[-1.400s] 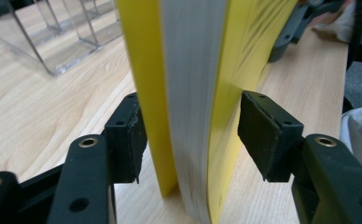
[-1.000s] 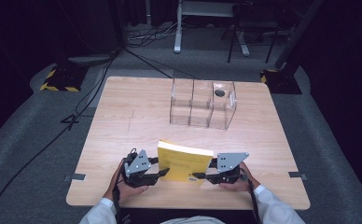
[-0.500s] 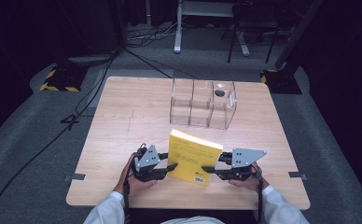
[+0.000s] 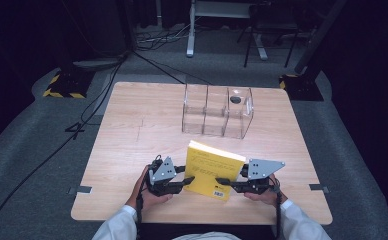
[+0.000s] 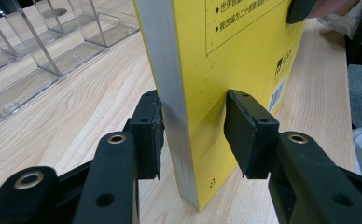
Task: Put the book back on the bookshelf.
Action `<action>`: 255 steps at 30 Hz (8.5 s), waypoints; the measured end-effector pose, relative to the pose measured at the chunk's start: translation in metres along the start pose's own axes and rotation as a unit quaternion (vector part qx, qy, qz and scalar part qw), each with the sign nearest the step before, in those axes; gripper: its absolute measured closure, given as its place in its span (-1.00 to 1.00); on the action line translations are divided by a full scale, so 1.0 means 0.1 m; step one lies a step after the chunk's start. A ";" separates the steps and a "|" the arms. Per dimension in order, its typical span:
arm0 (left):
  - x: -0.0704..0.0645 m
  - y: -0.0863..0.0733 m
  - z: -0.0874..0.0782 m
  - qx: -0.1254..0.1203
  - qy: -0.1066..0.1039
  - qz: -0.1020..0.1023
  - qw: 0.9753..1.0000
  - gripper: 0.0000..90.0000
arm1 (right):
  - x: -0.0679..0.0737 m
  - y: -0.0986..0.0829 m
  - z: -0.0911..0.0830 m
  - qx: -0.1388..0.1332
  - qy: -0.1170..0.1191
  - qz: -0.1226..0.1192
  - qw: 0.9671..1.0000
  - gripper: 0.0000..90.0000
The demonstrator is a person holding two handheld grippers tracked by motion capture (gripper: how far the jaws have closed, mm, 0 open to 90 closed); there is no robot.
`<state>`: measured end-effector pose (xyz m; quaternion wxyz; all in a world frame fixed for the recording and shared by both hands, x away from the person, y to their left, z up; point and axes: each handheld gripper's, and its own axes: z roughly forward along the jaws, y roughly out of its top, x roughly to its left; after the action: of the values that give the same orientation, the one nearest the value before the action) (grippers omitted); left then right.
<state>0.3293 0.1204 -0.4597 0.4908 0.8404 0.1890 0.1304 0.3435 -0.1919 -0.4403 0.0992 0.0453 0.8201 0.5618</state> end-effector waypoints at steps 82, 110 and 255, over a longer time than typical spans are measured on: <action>0.28 -0.79 -0.48 0.151 0.131 -0.132 0.971 -0.65 | -1.17 0.39 -0.46 -0.005 -0.390 0.088 0.917 0.69; 0.28 -0.79 -0.47 0.150 0.130 -0.131 0.971 -0.65 | -1.66 0.27 0.06 0.017 -0.449 0.121 0.885 0.69; 0.25 -0.78 -0.46 0.150 0.121 -0.123 0.973 -0.65 | -0.52 -0.31 -0.76 0.205 -0.238 0.053 0.948 -0.32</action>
<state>0.3187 0.2020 -0.5048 0.3448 0.8525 0.3670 0.1401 0.3792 -0.2817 -0.4366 0.2504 0.2409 0.8665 0.3584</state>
